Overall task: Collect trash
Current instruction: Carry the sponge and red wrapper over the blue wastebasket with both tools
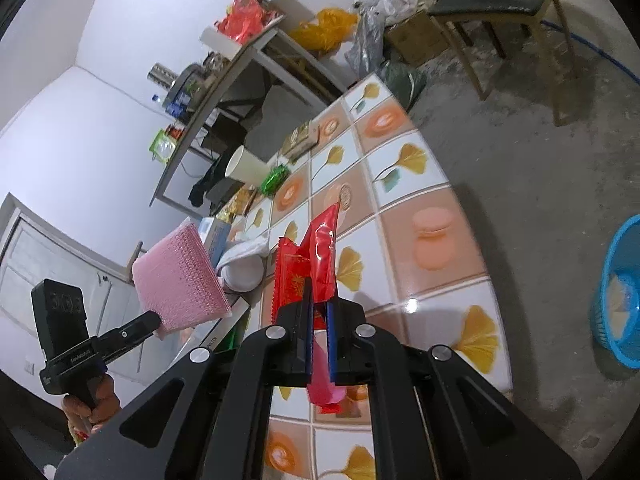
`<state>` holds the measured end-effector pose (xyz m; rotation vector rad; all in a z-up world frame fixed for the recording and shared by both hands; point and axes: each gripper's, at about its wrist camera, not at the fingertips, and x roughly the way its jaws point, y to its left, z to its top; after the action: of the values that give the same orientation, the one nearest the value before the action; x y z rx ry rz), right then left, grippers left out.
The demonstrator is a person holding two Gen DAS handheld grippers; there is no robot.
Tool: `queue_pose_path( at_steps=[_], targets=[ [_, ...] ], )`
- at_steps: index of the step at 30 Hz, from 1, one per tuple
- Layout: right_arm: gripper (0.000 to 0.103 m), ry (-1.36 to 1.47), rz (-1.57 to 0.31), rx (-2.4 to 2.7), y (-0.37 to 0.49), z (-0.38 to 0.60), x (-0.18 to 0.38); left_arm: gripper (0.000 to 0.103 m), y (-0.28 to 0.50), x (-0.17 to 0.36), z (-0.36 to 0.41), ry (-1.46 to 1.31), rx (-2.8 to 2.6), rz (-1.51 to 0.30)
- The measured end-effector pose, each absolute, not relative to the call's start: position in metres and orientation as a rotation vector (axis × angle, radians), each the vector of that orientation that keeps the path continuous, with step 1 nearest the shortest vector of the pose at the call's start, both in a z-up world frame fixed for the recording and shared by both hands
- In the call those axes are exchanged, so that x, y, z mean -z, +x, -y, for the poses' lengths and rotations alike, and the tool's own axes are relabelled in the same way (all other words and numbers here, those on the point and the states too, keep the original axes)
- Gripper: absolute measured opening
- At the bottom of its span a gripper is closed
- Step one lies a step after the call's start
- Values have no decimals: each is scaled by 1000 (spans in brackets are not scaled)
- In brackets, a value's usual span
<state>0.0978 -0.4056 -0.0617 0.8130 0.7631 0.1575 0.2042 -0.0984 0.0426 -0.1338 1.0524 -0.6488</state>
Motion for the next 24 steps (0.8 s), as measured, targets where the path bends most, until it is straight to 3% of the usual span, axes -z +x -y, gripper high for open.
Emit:
queue_pose_path(
  at_steps=[13, 24],
  targets=[
    [6, 879, -668, 102, -7, 510, 59, 26, 161, -40, 224, -71, 852, -1053],
    [6, 1051, -638, 449, -100, 618, 124, 26, 132, 27, 384, 86, 1001, -1205]
  ],
)
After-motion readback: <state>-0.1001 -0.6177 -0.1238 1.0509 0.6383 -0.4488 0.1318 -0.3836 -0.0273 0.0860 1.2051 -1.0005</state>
